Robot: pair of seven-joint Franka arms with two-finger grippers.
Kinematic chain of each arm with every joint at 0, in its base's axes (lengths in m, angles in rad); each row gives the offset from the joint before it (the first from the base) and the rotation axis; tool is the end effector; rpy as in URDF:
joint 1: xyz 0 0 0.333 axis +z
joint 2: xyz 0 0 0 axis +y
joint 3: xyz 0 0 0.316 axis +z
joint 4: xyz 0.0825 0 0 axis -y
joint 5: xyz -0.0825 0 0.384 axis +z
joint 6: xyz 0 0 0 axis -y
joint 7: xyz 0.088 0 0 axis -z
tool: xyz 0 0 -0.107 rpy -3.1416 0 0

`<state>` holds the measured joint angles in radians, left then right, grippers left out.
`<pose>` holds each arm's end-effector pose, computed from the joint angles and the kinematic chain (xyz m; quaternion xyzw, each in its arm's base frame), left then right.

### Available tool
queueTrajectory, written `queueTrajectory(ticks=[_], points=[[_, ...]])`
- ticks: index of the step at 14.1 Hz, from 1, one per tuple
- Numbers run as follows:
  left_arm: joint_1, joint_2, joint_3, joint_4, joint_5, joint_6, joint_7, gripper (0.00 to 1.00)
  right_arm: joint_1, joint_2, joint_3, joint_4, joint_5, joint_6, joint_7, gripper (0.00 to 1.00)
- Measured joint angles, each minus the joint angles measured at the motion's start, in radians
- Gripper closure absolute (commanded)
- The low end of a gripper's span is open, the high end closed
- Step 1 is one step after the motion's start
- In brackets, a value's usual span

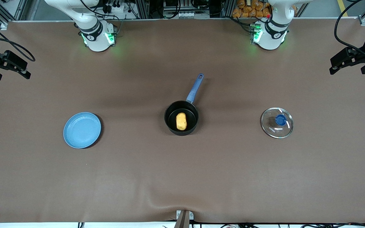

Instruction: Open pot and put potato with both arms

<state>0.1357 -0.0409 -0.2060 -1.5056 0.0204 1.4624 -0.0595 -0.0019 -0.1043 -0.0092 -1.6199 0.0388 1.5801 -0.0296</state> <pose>0.5293 -0.0376 0.6672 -0.9999 0.0042 0.0006 0.0144 0.5227 -0.0020 0.6584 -0.9992 -0.0097 -0.0326 0.0192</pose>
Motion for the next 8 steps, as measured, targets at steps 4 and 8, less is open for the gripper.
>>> queueTrajectory(ticks=[4, 8], points=[[0.0, 0.0, -0.001, 0.0, 0.0, 0.0, 0.0, 0.0, 0.0, 0.001, 0.0, 0.0, 0.0, 0.0, 0.0, 0.0], [0.0, 0.0, -0.001, 0.0, 0.0, 0.0, 0.0, 0.0, 0.0, 0.003, 0.01, 0.0, 0.0, 0.0, 0.0, 0.0]])
